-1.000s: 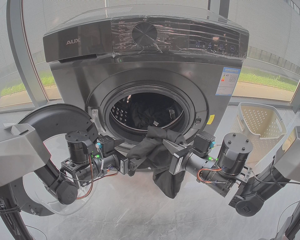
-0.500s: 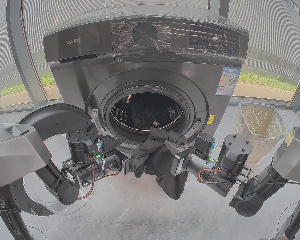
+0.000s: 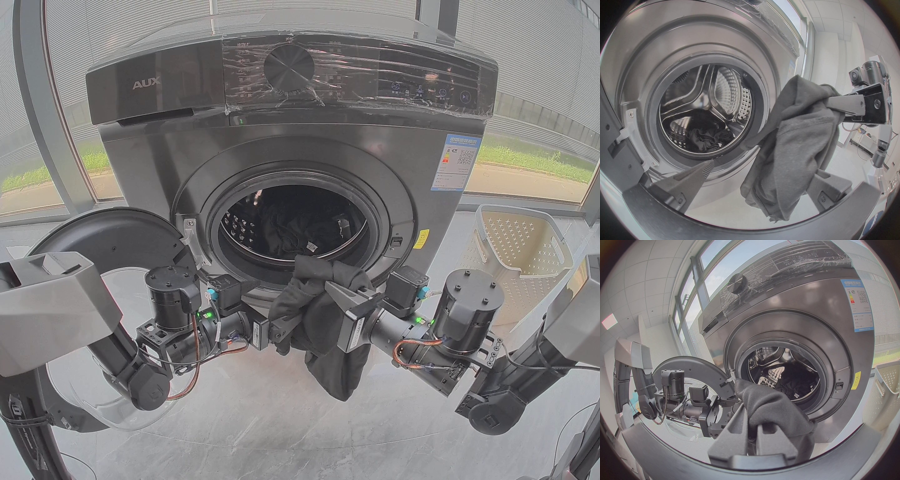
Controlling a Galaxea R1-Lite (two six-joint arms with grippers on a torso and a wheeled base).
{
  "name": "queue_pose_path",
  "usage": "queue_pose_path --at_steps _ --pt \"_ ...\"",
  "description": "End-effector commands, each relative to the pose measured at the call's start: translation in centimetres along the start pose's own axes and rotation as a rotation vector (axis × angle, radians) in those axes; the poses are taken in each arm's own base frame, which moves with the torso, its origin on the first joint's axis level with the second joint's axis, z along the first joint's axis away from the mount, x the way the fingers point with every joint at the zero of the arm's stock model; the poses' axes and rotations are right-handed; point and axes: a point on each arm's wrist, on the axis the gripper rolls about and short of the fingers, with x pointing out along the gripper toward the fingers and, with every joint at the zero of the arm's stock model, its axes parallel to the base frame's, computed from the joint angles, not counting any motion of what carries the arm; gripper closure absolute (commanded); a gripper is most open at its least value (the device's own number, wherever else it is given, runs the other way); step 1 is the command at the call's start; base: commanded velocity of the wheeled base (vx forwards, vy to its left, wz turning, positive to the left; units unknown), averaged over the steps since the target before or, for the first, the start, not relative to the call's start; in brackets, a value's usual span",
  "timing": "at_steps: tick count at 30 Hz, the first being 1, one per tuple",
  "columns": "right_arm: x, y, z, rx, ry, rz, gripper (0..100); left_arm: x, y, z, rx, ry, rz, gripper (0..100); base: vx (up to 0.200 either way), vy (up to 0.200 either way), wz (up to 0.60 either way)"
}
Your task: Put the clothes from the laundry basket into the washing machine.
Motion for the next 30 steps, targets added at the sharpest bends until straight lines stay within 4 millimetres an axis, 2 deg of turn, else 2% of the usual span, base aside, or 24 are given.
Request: queue_pose_path --at_steps 1,2,23,24,30 --pt "-0.1 0.0 0.0 0.000 0.002 0.002 100 0.5 0.3 -0.7 -0.003 0.010 0.007 0 0.000 0.000 0.00" --pt "-0.1 0.0 -0.1 0.000 0.005 0.001 100 0.5 0.3 -0.6 0.000 -0.002 0.011 100 0.000 0.000 0.00" --pt "0.4 -0.1 -1.0 0.015 0.006 0.012 100 0.0 -0.2 1.7 0.013 -0.138 -0.011 100 0.000 0.000 0.00" --pt "0.4 -0.1 -1.0 0.015 0.005 0.012 0 0.0 -0.4 1.8 0.011 -0.141 -0.015 100 0.000 0.000 0.00" --pt "0.4 -0.6 -1.1 0.039 0.010 -0.003 0 -0.4 -0.9 3.8 0.006 -0.200 -0.028 100 0.000 0.000 0.00"
